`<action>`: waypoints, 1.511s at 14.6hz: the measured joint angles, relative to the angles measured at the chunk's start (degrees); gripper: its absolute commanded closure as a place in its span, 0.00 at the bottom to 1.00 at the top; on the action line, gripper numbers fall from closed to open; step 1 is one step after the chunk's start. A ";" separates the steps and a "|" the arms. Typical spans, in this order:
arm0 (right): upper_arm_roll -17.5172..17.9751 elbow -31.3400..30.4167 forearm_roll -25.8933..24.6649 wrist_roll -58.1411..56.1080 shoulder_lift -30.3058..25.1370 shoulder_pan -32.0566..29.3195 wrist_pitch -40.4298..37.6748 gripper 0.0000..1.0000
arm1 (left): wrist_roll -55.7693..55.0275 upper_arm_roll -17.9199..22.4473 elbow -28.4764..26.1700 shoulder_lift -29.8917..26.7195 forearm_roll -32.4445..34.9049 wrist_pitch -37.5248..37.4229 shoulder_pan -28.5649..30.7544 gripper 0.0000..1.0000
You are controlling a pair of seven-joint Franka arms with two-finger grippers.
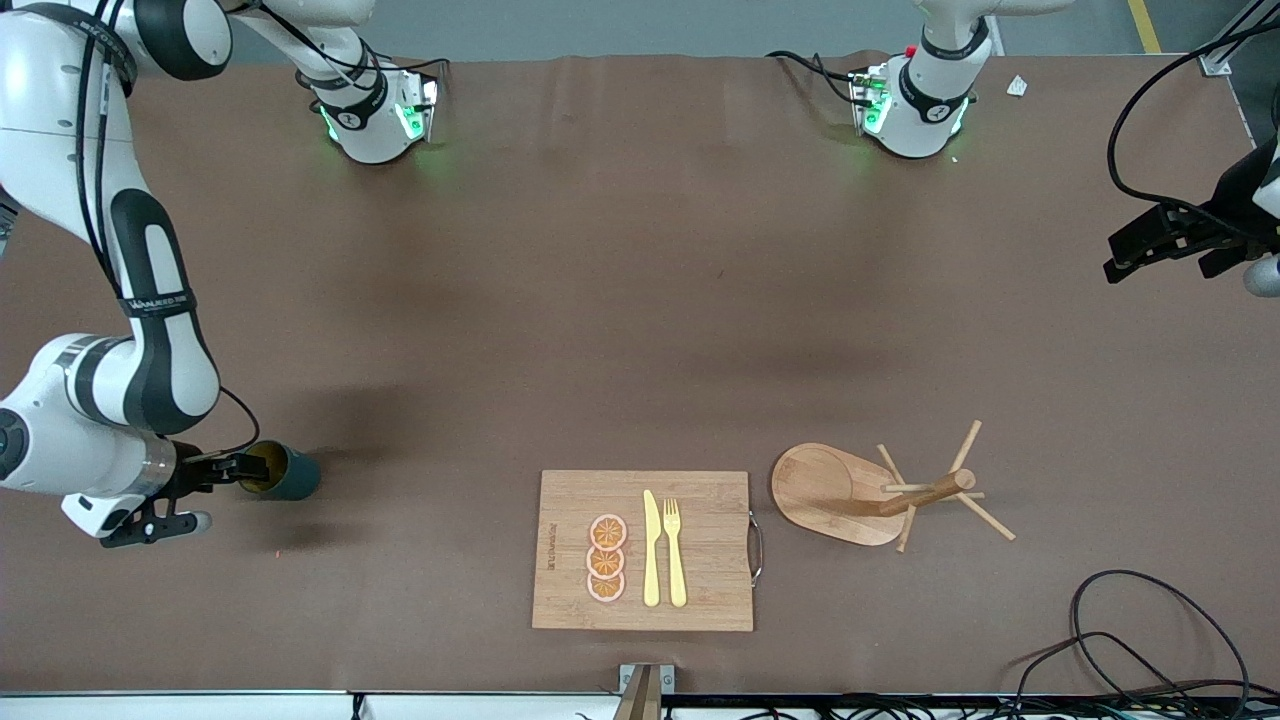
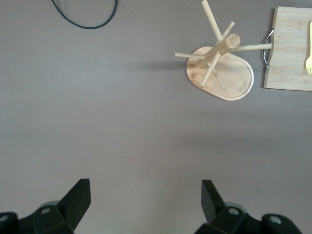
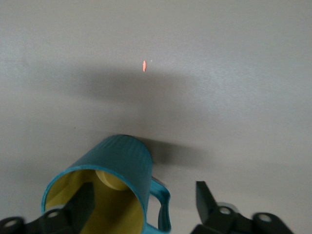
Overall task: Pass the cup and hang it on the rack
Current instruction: 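Lift the teal mug with the right gripper toward the table middle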
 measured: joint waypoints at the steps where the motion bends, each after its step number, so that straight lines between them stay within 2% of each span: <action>1: 0.02 -0.02 0.00 0.00 0.28 0.07 0.21 0.59 | -0.01 0.00 0.00 0.01 0.00 0.00 0.00 0.00; 3: 0.02 -0.03 0.00 -0.05 0.45 0.11 0.26 0.95 | -0.01 0.00 0.00 0.01 0.00 0.00 0.00 0.00; 4: 0.03 -0.03 0.00 -0.08 0.45 0.13 0.26 1.00 | -0.01 0.00 0.00 0.02 0.00 0.00 -0.01 0.00; 10: 0.16 0.14 0.04 -0.15 0.23 1.65 -0.15 1.00 | -0.01 0.00 0.00 0.02 -0.01 -0.02 0.00 0.00; 12: 0.18 0.59 0.04 -0.14 -0.39 2.68 -3.03 1.00 | -0.01 -0.01 0.03 0.02 -0.05 -0.02 -0.06 0.00; 18: 0.45 1.14 0.10 0.06 -7.60 8.46 -14.65 1.00 | -0.01 -0.17 0.16 0.02 -0.09 -0.02 -0.45 0.00; 22: 1.01 1.03 1.40 5.30 -11.22 15.04 -17.74 1.00 | -0.23 -0.12 0.19 0.02 -0.09 -0.02 -0.40 0.00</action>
